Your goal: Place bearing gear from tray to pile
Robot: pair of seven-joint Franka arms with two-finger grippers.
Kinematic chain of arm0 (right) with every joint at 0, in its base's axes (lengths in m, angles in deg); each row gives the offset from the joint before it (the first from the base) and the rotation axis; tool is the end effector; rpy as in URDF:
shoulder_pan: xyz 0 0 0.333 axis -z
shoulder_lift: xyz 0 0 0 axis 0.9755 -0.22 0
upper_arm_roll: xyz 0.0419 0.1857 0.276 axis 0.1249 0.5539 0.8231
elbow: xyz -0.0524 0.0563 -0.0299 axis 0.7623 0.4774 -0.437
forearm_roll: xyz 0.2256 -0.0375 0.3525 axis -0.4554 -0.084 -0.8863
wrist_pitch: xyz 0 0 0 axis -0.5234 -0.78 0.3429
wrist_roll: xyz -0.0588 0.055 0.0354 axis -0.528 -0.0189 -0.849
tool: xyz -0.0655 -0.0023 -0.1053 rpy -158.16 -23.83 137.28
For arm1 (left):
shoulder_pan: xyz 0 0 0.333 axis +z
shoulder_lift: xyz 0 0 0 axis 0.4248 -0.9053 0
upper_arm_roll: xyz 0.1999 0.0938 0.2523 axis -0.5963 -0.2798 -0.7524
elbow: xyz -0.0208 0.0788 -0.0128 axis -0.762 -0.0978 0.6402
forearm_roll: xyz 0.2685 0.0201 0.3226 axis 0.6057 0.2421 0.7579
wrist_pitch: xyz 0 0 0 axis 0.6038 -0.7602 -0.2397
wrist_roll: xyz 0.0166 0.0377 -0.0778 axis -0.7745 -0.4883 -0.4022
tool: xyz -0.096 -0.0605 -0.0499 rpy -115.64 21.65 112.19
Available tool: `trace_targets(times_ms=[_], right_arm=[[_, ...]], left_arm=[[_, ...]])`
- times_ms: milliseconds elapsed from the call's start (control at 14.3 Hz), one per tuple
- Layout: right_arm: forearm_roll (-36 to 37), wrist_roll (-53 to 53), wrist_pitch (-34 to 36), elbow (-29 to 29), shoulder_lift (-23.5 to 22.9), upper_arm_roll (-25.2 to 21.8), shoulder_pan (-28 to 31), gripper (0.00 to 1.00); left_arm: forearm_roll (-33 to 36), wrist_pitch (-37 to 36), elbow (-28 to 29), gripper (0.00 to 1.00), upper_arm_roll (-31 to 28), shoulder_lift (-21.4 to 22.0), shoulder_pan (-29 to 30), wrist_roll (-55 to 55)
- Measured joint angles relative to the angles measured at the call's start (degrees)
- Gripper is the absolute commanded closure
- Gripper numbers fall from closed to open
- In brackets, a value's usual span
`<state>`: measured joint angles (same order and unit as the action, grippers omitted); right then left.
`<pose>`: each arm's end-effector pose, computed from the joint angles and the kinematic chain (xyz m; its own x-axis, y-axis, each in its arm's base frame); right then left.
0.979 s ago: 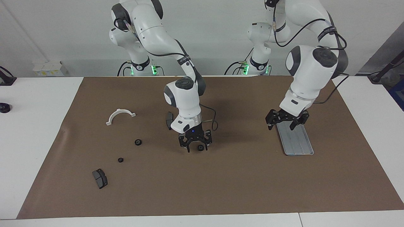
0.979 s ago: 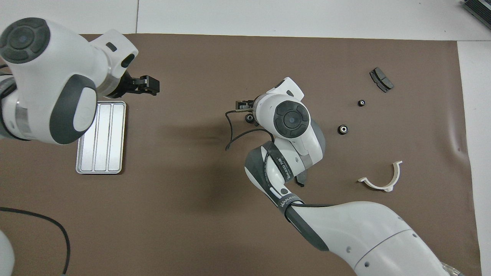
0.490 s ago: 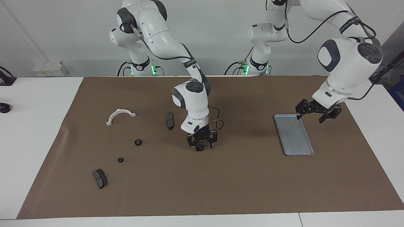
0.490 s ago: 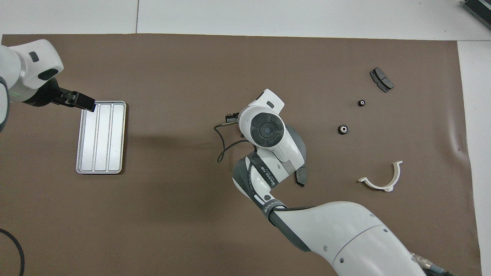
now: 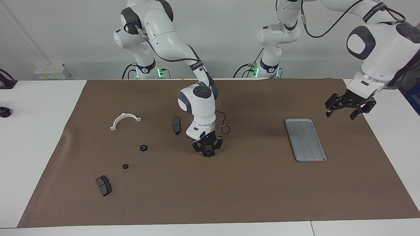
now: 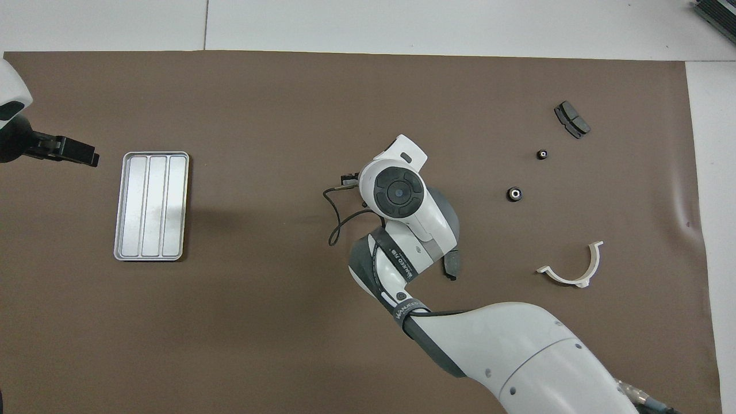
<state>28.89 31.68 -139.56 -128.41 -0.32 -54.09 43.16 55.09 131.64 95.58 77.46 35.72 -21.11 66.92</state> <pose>0.6418 0.3834 0.2662 0.9549 0.0693 0.2889 0.0837 -0.9958 -0.0378 0.6337 0.0293 0.5633 0.9707 -0.2131 0.1112 -0.2156 -0.9764 0.0112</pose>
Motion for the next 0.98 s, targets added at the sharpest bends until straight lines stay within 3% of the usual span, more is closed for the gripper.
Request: trace_targets(times_ms=[280, 630, 979], right_arm=[[0.0, 0.1, 0.8, 0.0, 0.2, 0.0, 0.0, 0.93], [0.0, 0.2, 1.7, 0.6, 0.2, -0.7, 1.9, 0.95], [0.1, -6.7, 2.7, 3.5, 0.3, -0.8, 11.6, 0.94]], left_arm=[[-0.1, -6.5, -0.4, 0.00, 4.0, 4.6, 0.0, -6.1], [0.0, -10.7, -1.2, 0.00, 6.6, 5.4, -0.8, -11.7], [0.0, -13.5, 0.7, 0.00, 6.3, 7.3, -0.8, -11.7]])
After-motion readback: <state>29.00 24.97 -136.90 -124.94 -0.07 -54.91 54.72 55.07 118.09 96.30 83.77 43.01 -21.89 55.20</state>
